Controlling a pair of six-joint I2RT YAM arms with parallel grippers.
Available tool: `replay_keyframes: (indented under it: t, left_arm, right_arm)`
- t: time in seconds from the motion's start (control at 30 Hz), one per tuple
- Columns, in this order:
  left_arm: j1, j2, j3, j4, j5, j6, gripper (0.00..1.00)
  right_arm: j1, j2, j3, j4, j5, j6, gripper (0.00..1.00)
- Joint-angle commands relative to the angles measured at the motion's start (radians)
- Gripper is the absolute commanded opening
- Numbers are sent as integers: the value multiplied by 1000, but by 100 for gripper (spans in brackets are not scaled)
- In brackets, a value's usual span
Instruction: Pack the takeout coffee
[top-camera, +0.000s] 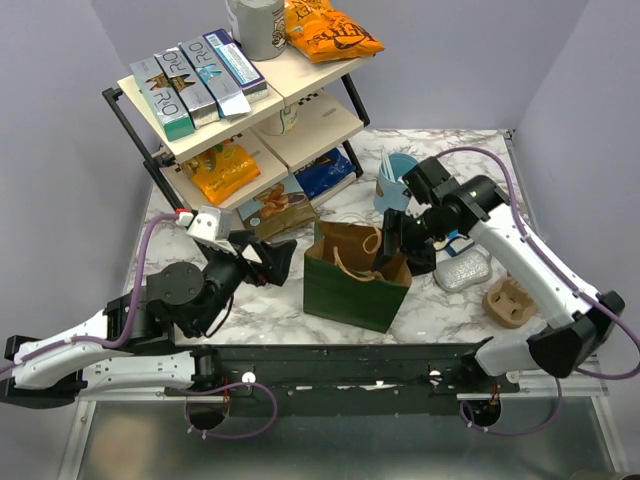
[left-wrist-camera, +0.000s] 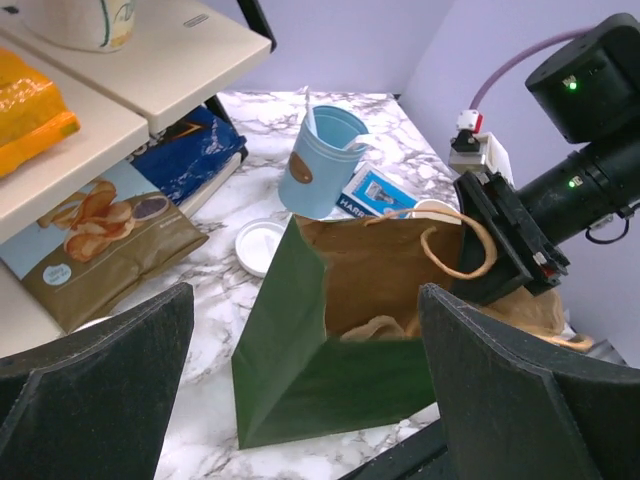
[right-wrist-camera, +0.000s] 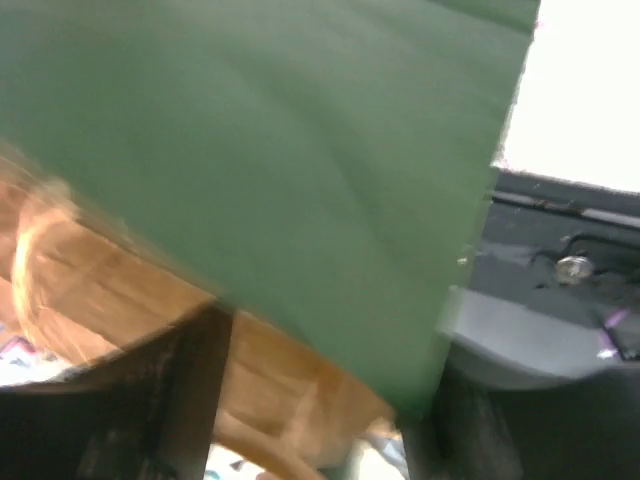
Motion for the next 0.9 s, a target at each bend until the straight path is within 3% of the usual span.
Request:
replay_keyframes:
  t: [0.0, 0.23, 0.27, 0.33, 0.47, 0.5, 0.67, 0.87]
  left_arm:
    - [-4, 4, -27, -21, -66, -71, 99]
    - [-4, 27, -53, -67, -100, -116, 99]
    - [-4, 27, -54, -69, -97, -119, 99]
    - [-2, 23, -61, -75, -100, -130, 99]
    - [-2, 3, -70, -93, -101, -150, 99]
    - [-2, 1, -68, -102, -101, -159, 99]
    - [-2, -14, -82, -159, -109, -207, 99]
    - [-1, 26, -77, -171, -121, -225, 99]
  right_arm:
    - [-3, 28, 171, -108, 81, -33, 79]
    - [-3, -75, 334, -133, 293, -209, 82]
    - [-3, -101, 332, -115, 284, -311, 82]
    - [1, -158, 282, -6, 224, -428, 82]
    - [58, -369, 72, 319, -96, -727, 82]
    - [72, -386, 49, 388, -115, -843, 83]
    - [169, -367, -14, 392, -176, -1068, 86]
    - [195, -241, -29, 379, 7, -1168, 85]
